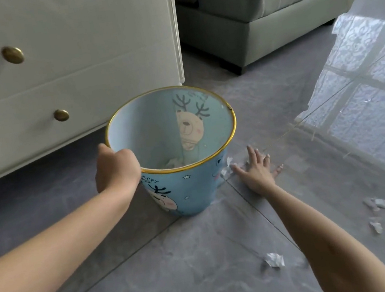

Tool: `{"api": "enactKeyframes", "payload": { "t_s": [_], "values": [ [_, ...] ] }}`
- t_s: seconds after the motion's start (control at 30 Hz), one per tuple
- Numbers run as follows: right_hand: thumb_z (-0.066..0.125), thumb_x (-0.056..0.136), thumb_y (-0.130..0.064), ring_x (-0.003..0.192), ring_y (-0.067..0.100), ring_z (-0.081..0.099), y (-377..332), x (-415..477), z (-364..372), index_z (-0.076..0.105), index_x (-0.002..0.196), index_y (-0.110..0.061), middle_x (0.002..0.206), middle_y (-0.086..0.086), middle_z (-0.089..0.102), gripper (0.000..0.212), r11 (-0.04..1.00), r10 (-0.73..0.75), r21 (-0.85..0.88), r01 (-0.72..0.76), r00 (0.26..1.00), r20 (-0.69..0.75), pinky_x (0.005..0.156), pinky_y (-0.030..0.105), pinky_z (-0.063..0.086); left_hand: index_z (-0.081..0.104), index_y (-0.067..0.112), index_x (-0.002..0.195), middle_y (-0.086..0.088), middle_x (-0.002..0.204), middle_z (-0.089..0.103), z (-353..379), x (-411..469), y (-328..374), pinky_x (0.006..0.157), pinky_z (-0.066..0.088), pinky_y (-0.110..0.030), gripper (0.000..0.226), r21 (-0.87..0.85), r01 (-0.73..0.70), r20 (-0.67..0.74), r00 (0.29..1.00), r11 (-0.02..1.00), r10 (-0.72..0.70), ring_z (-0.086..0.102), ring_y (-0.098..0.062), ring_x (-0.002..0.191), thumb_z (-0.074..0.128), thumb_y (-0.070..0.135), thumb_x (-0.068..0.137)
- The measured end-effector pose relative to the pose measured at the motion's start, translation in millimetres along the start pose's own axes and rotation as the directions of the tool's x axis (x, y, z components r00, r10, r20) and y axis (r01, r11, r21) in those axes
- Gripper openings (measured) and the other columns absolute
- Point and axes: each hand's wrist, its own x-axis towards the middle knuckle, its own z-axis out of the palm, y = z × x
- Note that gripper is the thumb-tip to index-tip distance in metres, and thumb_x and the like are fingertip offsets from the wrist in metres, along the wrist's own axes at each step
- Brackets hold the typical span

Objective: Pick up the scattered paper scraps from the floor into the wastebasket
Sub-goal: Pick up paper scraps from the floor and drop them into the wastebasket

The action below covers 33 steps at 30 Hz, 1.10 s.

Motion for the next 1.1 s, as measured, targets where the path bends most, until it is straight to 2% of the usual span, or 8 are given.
{"api": "enactKeyframes", "payload": {
  "t_s": [0.17, 0.3, 0.47, 0.57, 0.73, 0.97, 1.03, 1.1],
  "values": [
    [0.027, 0.087, -0.067, 0.143, 0.039, -0.006, -24, 9, 20, 0.01, 0.145, -0.041, 0.158, 0.006, -0.004, 0.066, 0.936, -0.186, -0.285, 0.204, 0.978, 0.092, 0.104, 0.068, -0.012, 0.043, 0.013, 0.126, -0.014, 0.126, 0.056, 0, 2, 0, 0.087, 0.054, -0.051, 0.044, 0.02, -0.029, -0.006, 1.0, 0.999, 0.029, 0.057, -0.039, 0.107, 0.036, 0.014, 0.082],
    [0.036, 0.099, -0.028, 0.138, 0.027, 0.033, -15, 0, 39, 0.05, 0.131, -0.024, 0.146, -0.001, 0.039, 0.036, 0.918, -0.397, -0.057, 0.393, 0.898, -0.191, 0.112, 0.043, 0.025, 0.042, 0.012, 0.125, -0.013, 0.125, 0.055, -3, 3, 2, 0.086, 0.054, -0.051, 0.043, 0.057, -0.036, 0.017, 0.999, 0.998, 0.035, 0.058, -0.038, 0.104, 0.037, 0.013, 0.083],
    [0.049, 0.086, 0.004, 0.123, 0.016, 0.052, 1, -14, 33, 0.068, 0.111, -0.014, 0.128, 0.0, 0.06, 0.037, 0.901, -0.334, 0.173, 0.397, 0.891, -0.306, 0.102, 0.026, 0.04, 0.042, 0.014, 0.127, -0.012, 0.124, 0.056, -3, 1, 10, 0.085, 0.055, -0.05, 0.044, 0.035, -0.039, 0.023, 0.999, 0.999, 0.038, 0.058, -0.036, 0.101, 0.035, 0.013, 0.084],
    [0.047, 0.087, 0.006, 0.107, 0.023, 0.062, 7, -22, 15, 0.071, 0.102, -0.005, 0.112, 0.012, 0.068, 0.03, 0.865, -0.04, 0.441, 0.24, 0.908, -0.417, 0.088, 0.02, 0.043, 0.043, 0.013, 0.126, -0.012, 0.124, 0.056, -3, -1, 9, 0.085, 0.055, -0.05, 0.044, 0.02, -0.041, 0.022, 0.999, 0.999, 0.041, 0.057, -0.036, 0.102, 0.035, 0.013, 0.083],
    [0.037, 0.094, 0.001, 0.055, 0.005, 0.056, -18, -27, -53, 0.059, 0.086, -0.014, 0.078, 0.008, 0.06, 0.028, 0.566, 0.231, 0.783, 0.26, 0.861, -0.453, 0.051, 0.024, 0.048, 0.042, 0.012, 0.127, -0.013, 0.127, 0.055, -7, -7, 10, 0.085, 0.055, -0.049, 0.043, 0.025, -0.034, 0.03, 0.999, 0.999, 0.033, 0.057, -0.037, 0.103, 0.033, 0.012, 0.085],
    [0.033, 0.081, 0.01, 0.061, 0.0, 0.041, -143, -85, -158, 0.047, 0.074, -0.024, 0.067, -0.006, 0.047, 0.037, 0.476, -0.159, 0.506, 0.719, 0.636, -0.755, 0.06, 0.015, 0.034, 0.038, 0.011, 0.133, -0.016, 0.131, 0.054, -10, -11, 9, 0.088, 0.053, -0.049, 0.047, 0.018, -0.048, 0.053, 0.998, 0.999, 0.047, 0.056, -0.04, 0.109, 0.032, 0.011, 0.086],
    [0.037, 0.084, 0.001, 0.066, 0.009, 0.044, -173, -95, -157, 0.053, 0.078, -0.02, 0.071, -0.006, 0.051, 0.027, 0.455, -0.324, 0.516, 0.726, 0.674, -0.663, 0.063, 0.022, 0.037, 0.037, 0.011, 0.133, -0.016, 0.131, 0.053, -10, -12, 10, 0.087, 0.054, -0.05, 0.049, -0.024, -0.045, 0.088, 0.995, 0.999, 0.047, 0.056, -0.04, 0.109, 0.033, 0.01, 0.084],
    [0.036, 0.091, -0.024, 0.09, 0.014, 0.053, -189, -96, -148, 0.061, 0.097, -0.023, 0.088, -0.008, 0.06, 0.026, 0.647, -0.507, 0.379, 0.661, 0.745, -0.434, 0.083, 0.033, 0.038, 0.037, 0.012, 0.134, -0.016, 0.131, 0.053, -12, -15, 12, 0.085, 0.054, -0.051, 0.051, -0.05, -0.051, 0.142, 0.988, 0.997, 0.058, 0.056, -0.041, 0.109, 0.035, 0.011, 0.082]
  ]
}}
